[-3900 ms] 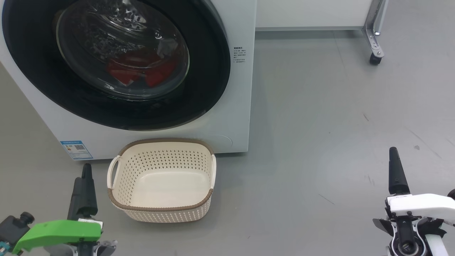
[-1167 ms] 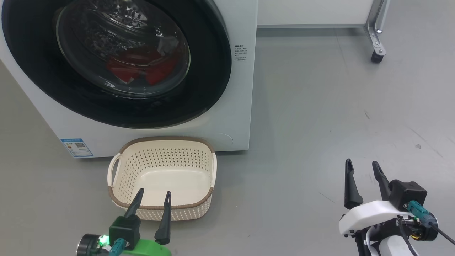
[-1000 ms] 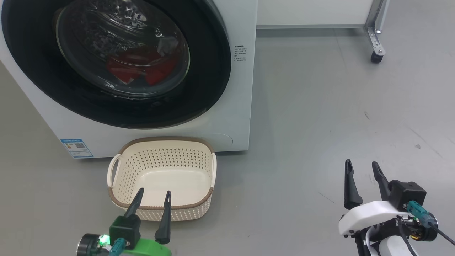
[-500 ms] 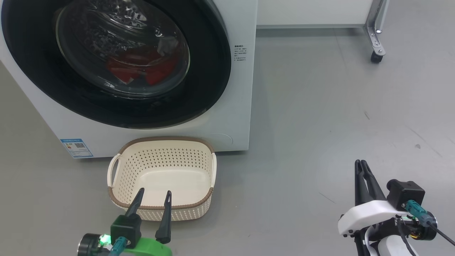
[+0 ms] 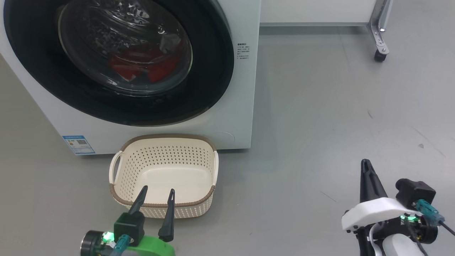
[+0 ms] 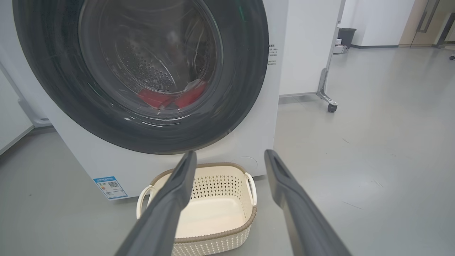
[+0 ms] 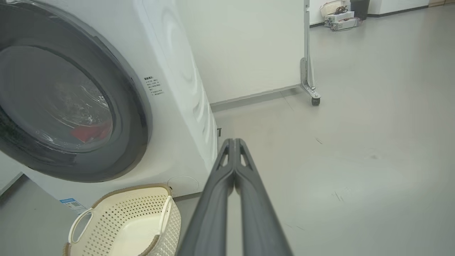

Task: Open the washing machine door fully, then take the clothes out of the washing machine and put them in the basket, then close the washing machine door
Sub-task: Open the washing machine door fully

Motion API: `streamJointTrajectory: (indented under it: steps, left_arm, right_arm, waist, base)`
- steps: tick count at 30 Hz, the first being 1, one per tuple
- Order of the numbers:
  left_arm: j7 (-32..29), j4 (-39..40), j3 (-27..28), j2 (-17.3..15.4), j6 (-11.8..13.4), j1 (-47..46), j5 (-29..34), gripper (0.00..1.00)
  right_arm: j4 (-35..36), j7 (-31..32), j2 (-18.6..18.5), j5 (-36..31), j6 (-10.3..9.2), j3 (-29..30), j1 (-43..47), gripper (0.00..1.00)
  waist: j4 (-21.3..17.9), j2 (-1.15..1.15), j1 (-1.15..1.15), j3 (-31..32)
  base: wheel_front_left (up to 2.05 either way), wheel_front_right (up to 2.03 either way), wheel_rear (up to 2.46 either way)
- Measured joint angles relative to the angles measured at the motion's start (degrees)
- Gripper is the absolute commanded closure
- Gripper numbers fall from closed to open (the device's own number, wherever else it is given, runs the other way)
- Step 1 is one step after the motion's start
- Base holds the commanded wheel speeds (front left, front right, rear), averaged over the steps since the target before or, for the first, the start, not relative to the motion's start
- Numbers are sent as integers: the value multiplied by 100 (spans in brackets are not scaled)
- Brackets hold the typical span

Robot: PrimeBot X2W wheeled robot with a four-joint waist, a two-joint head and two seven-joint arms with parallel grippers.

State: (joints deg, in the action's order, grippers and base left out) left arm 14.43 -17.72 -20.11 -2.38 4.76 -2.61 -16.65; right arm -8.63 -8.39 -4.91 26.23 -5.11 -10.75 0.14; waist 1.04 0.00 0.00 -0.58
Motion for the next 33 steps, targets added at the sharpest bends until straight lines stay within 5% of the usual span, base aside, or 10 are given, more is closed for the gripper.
streamJointTrajectory:
  steps: [12,21,33]
  left_arm:
    - [1,111,-77,-1,0,-214,0,0]
    - [1,182,-247,-1,-1,-360,-1,0]
    - [1,338,-402,0,0,-622,-18,0]
  right_arm:
    - [203,334,309,2851,221,1098,-267,100]
    - [266,910,276,4789,142,1817,-1263,100]
    - [201,1610,165,5259,-110,2081,-2468,100]
  waist:
    - [146,0,0,-231]
    - [387,0,0,-501]
    - [697,0,0,-880]
  base:
    - [0,0,0]
    - [0,0,0]
    - [0,0,0]
